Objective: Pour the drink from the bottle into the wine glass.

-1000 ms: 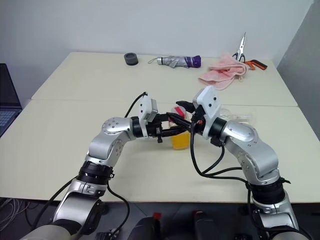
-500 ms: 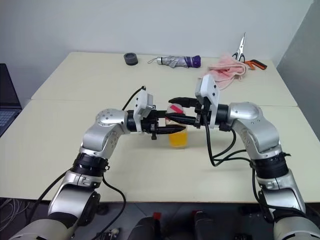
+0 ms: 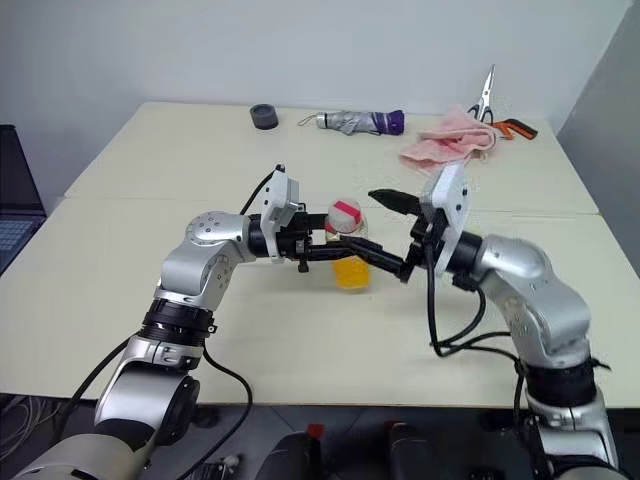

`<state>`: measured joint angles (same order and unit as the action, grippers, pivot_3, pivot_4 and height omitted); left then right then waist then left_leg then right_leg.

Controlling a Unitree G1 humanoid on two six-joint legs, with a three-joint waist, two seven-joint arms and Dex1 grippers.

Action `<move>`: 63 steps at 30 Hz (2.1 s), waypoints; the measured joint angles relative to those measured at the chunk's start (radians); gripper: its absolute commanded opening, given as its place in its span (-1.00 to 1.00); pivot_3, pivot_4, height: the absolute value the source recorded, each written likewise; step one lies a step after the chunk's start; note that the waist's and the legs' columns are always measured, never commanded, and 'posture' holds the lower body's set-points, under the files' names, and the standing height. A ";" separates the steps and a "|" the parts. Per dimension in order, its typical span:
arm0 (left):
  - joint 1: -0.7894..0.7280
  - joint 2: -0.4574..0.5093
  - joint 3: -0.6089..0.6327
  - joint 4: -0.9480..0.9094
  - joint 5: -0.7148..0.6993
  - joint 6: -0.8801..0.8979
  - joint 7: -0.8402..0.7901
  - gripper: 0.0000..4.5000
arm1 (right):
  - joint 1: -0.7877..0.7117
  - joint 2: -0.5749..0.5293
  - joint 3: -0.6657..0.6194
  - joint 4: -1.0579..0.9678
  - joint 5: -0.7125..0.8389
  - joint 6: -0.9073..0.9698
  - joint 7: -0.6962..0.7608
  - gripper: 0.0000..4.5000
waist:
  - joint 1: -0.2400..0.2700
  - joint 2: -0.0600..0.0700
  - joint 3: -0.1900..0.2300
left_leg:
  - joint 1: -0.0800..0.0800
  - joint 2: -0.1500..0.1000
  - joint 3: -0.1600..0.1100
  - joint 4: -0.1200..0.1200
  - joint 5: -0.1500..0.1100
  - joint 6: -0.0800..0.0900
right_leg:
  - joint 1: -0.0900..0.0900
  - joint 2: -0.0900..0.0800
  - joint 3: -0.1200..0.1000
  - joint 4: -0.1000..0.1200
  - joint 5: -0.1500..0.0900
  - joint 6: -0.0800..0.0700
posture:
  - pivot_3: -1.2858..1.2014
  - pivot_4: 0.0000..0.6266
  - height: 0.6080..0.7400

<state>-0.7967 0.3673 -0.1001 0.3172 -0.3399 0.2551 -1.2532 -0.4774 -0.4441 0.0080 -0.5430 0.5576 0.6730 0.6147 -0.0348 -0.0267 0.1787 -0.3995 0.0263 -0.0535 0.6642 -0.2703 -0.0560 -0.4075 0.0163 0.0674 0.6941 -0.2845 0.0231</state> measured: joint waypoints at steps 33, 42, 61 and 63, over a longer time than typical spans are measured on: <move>-0.038 -0.013 -0.004 0.084 0.028 -0.048 -0.003 -0.14 | 0.005 0.243 0.169 0.030 -0.285 -0.040 -0.310 -0.18 | 0.000 0.000 0.000 | 0.000 0.000 0.000 0.000 0.000 0.000 | -0.001 0.001 0.000 0.002 0.000 -0.001 | 0.03 -0.52 1.00; -0.038 -0.003 -0.023 0.078 0.027 -0.050 -0.068 -0.15 | -0.175 0.005 0.088 0.287 -0.080 -0.078 0.183 -0.18 | -0.001 0.001 0.001 | 0.000 -0.001 0.000 0.000 0.000 0.000 | -0.001 0.001 -0.001 0.002 0.000 -0.001 | 0.03 -0.52 1.00; -0.047 0.001 -0.010 0.093 0.028 -0.049 -0.043 -0.15 | 0.002 0.068 0.048 -0.086 -0.088 0.052 -0.135 0.73 | -0.001 0.001 0.001 | 0.000 0.000 -0.001 0.000 0.000 0.000 | -0.001 0.000 -0.001 0.003 -0.001 -0.002 | 0.03 -0.52 1.00; -0.055 0.000 -0.012 0.113 0.029 -0.053 -0.044 -0.15 | -0.002 0.102 0.082 -0.096 -0.146 0.081 -0.230 0.73 | -0.002 0.001 0.001 | 0.000 0.000 -0.001 0.001 0.000 0.000 | -0.001 0.001 -0.001 0.004 -0.001 -0.002 | 0.03 -0.52 1.00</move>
<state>-0.8514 0.3672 -0.1118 0.4298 -0.3108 0.2021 -1.2969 -0.4793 -0.3420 0.0904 -0.6395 0.4114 0.7536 0.3850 -0.0369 -0.0259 0.1793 -0.3994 0.0259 -0.0545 0.6650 -0.2699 -0.0564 -0.4088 0.0173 0.0659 0.6978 -0.2860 0.0208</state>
